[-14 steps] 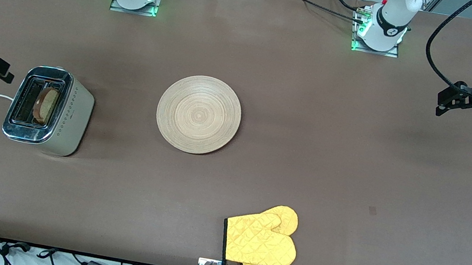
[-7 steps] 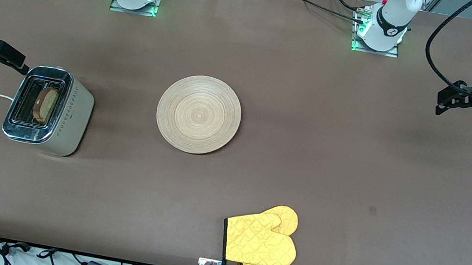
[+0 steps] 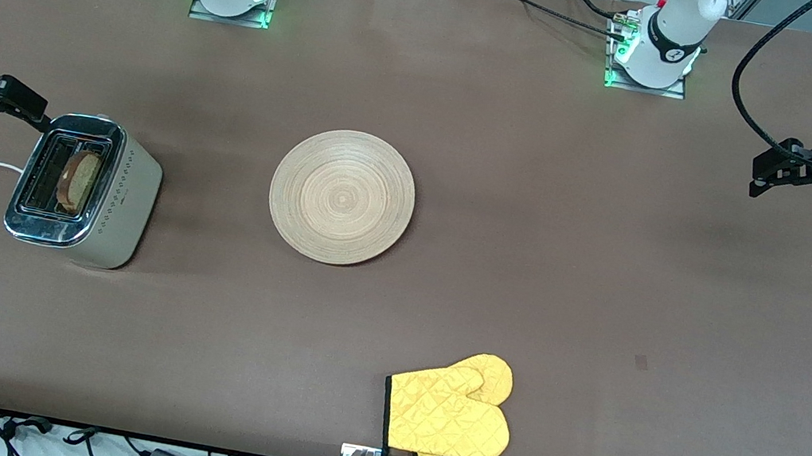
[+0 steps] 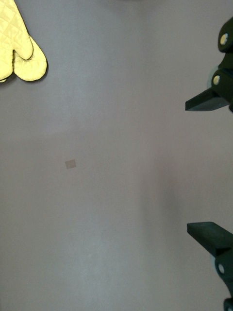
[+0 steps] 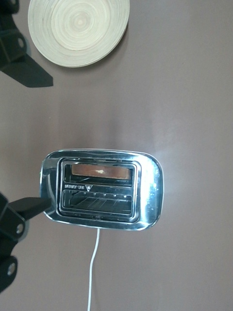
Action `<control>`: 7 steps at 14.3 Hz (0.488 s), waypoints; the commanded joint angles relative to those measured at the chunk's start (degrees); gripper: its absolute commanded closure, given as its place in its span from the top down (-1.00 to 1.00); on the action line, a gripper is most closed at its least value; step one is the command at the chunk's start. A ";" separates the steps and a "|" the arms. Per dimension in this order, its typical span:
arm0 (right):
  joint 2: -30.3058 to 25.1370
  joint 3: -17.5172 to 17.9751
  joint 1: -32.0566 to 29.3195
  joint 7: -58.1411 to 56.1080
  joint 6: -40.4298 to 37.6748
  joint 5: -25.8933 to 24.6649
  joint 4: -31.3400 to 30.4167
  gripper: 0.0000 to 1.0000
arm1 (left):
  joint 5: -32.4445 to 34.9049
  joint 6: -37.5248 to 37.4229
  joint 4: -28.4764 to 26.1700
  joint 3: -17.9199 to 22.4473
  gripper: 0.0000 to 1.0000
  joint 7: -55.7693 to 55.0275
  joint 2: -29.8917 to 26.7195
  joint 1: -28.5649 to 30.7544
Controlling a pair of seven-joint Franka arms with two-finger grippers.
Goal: Move plate and put bread in toaster
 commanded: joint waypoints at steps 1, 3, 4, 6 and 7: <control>0.55 0.14 -0.20 0.17 -2.05 -0.56 1.52 1.00 | 1.21 -1.39 1.85 0.15 1.00 0.44 0.78 -0.26; 0.11 0.49 0.42 0.34 -2.14 -0.74 1.70 1.00 | 1.21 -1.39 1.85 0.15 1.00 0.44 0.78 -0.26; 0.02 0.49 0.42 0.25 -2.31 -0.74 1.70 1.00 | 1.21 -1.39 1.85 0.15 1.00 0.44 0.78 -0.26; 0.19 0.06 -0.36 0.25 -3.02 -0.48 1.70 1.00 | 1.21 -1.39 1.85 0.15 1.00 0.44 0.78 -0.26; 0.37 -0.21 -0.80 -0.01 -3.02 -0.39 1.70 1.00 | 1.21 -1.47 1.85 0.15 1.00 0.44 0.78 -0.26</control>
